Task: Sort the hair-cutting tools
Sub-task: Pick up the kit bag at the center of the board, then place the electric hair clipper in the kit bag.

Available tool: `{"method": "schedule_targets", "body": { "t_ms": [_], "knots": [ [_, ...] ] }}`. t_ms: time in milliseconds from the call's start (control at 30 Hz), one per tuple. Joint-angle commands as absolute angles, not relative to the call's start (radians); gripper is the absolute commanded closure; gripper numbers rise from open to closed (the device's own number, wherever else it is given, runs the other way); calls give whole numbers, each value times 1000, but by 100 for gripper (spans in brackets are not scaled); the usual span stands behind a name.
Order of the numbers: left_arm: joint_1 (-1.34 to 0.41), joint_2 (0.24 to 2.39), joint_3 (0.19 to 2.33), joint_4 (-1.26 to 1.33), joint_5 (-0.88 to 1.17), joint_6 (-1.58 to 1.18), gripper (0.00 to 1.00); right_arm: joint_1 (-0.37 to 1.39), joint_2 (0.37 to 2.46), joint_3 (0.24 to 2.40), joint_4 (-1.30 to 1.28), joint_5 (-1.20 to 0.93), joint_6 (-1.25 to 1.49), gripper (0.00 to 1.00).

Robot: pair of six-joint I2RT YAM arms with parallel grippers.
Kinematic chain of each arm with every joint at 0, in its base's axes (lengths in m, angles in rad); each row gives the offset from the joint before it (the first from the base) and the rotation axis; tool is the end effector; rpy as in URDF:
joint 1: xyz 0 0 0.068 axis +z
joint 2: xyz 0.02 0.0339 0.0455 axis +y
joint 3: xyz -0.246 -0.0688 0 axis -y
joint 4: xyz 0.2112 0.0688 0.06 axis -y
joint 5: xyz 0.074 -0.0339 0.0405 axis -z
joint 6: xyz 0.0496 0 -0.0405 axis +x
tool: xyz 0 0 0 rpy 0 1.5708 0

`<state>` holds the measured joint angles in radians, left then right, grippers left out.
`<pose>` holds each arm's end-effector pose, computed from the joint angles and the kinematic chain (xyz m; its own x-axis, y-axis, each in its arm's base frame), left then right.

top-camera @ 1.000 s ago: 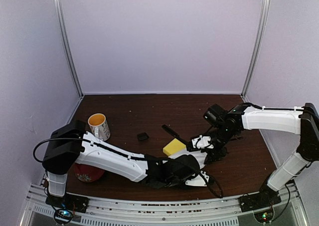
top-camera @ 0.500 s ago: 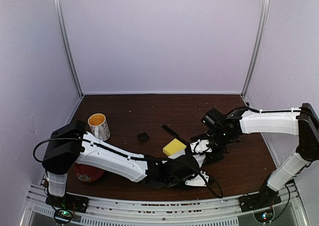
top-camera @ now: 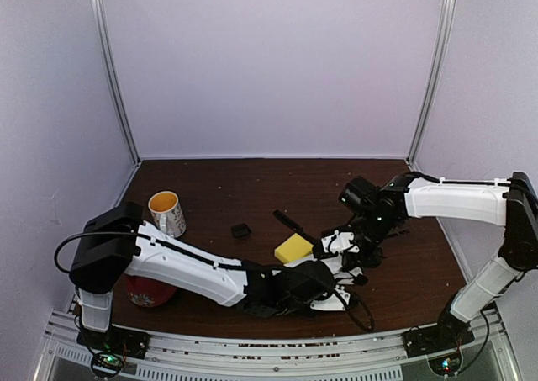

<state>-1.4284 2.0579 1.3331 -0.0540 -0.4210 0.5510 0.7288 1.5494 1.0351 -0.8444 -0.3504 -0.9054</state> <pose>0.0794 -0.4108 0.1520 0.3664 0.8110 -0.4561 0.7868 -0.0084 0.6172 0.1778 0.1815 0.1899 0.0843 -0.9153 -0.3940 -0.9931 -0.1093 0.0416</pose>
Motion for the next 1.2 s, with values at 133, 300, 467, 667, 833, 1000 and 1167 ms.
{"method": "schedule_targets", "body": {
  "t_ms": [133,300,467,667,833,1000,1167],
  "knots": [
    [-1422,2035,1373,-50,-577,567,100,732,1551,1135,-1118,-477,-819,100],
    [-1420,2048,1391,-26,-633,549,100,731,1565,1132,-1153,-485,-828,100],
    [-1407,2061,1415,-75,-632,522,100,723,1571,1131,-1182,-495,-851,100],
    [-1407,2086,1426,-136,-584,519,100,706,1586,1152,-1215,-532,-866,100],
    [-1408,2103,1446,-154,-592,524,99,677,1595,1164,-1218,-562,-866,100],
    [-1408,2109,1443,-140,-591,533,97,647,1603,1176,-1214,-591,-856,100],
    [-1408,2154,1477,-168,-626,510,87,638,1602,1177,-1226,-624,-863,100]
  ]
}}
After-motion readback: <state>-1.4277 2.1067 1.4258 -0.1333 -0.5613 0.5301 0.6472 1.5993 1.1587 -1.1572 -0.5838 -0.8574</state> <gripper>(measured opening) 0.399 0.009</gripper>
